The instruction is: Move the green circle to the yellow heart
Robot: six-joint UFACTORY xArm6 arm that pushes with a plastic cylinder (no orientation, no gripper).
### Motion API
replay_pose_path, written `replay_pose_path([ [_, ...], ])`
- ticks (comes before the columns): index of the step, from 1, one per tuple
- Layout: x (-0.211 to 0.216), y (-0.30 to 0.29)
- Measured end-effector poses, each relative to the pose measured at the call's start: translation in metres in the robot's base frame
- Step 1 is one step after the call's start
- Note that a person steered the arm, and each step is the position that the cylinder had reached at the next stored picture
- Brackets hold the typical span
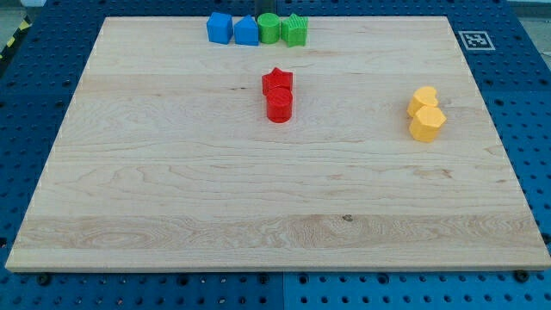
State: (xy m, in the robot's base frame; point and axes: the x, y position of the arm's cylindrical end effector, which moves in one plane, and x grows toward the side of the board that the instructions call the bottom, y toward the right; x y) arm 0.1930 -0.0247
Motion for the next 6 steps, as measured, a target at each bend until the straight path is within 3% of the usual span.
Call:
replay_pose_path([
  [6,0.073,-0.01],
])
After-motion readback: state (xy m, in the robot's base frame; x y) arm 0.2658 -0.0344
